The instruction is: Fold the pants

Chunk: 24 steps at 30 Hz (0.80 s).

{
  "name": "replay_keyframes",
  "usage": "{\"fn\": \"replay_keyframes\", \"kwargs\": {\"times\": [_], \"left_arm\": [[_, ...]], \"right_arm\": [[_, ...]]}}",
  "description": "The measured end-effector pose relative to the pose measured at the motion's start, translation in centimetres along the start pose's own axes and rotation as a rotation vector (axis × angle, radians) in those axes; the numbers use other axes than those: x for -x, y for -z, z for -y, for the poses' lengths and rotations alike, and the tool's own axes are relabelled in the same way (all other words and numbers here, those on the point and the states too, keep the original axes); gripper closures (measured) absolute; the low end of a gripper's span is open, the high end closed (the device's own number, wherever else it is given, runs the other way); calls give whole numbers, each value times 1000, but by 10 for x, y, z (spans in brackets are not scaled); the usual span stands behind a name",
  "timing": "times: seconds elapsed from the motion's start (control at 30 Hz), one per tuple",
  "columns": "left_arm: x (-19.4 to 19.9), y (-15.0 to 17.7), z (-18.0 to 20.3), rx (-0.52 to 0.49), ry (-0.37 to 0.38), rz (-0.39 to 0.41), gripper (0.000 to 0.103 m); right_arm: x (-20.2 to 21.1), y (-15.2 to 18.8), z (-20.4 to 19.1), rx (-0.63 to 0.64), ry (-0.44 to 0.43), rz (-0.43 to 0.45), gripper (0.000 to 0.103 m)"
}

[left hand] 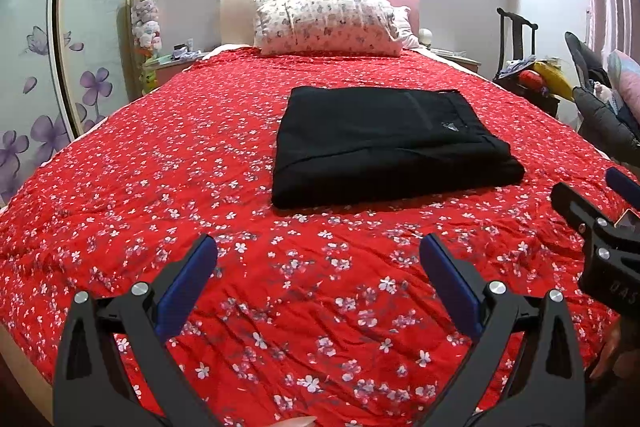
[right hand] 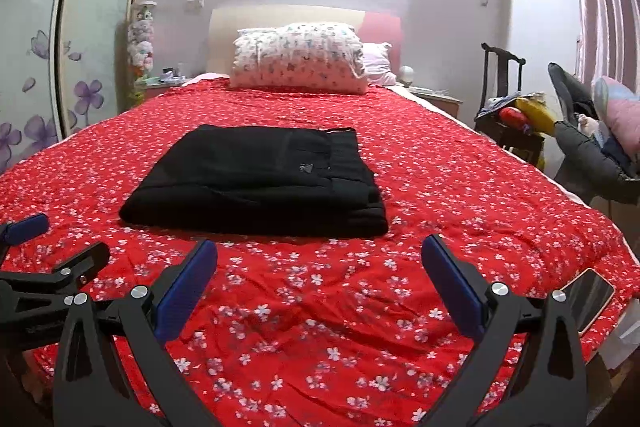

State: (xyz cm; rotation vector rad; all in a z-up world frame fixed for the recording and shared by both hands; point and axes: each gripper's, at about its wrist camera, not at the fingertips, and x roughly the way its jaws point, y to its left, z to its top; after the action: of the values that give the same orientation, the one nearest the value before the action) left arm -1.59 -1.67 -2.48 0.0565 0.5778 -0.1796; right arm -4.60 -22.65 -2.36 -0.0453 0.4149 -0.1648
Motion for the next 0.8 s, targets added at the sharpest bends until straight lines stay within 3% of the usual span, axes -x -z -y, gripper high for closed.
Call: {"fn": "replay_keyframes", "kwargs": {"times": [0.8], "left_arm": [[-3, 2, 5, -27, 0, -18, 2]], "right_arm": [[-6, 2, 9, -33, 2, -25, 1]]}}
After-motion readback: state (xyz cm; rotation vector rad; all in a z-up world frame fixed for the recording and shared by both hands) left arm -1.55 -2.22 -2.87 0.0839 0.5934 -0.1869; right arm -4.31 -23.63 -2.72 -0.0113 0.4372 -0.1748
